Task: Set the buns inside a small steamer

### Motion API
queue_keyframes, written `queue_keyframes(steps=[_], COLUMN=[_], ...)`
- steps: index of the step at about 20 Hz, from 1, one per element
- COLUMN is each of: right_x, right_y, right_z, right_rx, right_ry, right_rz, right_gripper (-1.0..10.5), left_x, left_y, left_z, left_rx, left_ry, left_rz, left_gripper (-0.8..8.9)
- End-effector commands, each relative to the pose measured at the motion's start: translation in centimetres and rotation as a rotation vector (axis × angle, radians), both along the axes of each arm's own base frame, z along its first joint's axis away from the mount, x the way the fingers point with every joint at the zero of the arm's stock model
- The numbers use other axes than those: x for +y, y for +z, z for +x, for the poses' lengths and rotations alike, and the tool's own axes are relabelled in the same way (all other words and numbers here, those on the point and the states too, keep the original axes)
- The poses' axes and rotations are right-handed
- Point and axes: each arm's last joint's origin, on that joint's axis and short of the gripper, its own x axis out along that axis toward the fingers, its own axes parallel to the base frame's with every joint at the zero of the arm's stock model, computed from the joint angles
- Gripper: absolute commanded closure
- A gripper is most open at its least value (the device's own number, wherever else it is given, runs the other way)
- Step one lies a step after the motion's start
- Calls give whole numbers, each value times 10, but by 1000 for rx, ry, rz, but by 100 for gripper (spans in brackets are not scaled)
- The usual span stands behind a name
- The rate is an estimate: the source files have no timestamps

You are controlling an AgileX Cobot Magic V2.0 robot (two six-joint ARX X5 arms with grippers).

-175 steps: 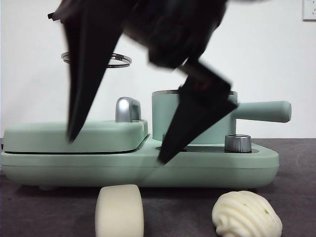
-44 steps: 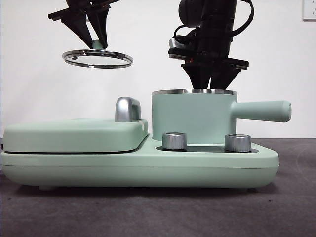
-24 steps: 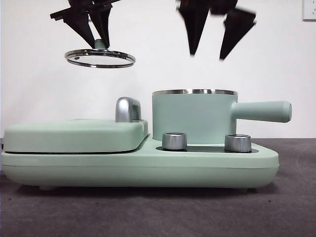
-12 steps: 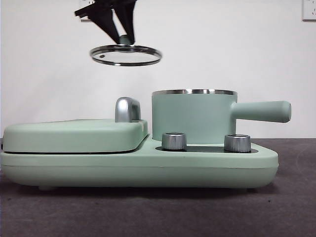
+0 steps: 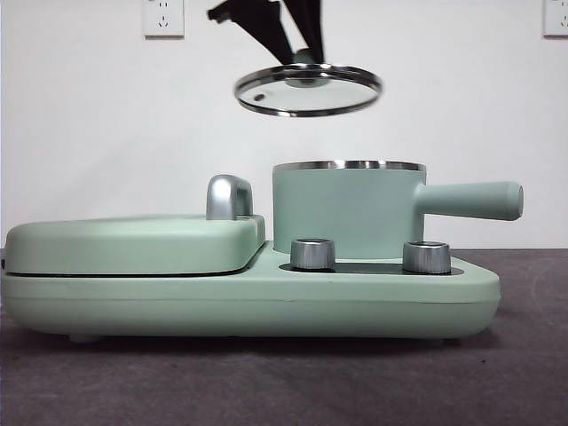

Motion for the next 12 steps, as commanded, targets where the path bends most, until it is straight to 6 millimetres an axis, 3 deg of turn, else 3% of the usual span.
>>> queue_keyframes(steps=[1, 6, 12], right_x=[-9, -24, -25], right_y=[0, -2, -2], right_z=[-18, -49, -55], right_rx=[-65, -158, -170], right_ry=[-11, 48, 84], right_rz=[72, 162, 193], right_gripper=[450, 451, 451], left_x=[-10, -29, -37], left_y=[4, -7, -11], left_z=[-11, -17, -11], left_rx=[-4, -18, -48], left_ry=[-32, -94, -107], left_rz=[-10, -3, -20], left_gripper=[727, 727, 730])
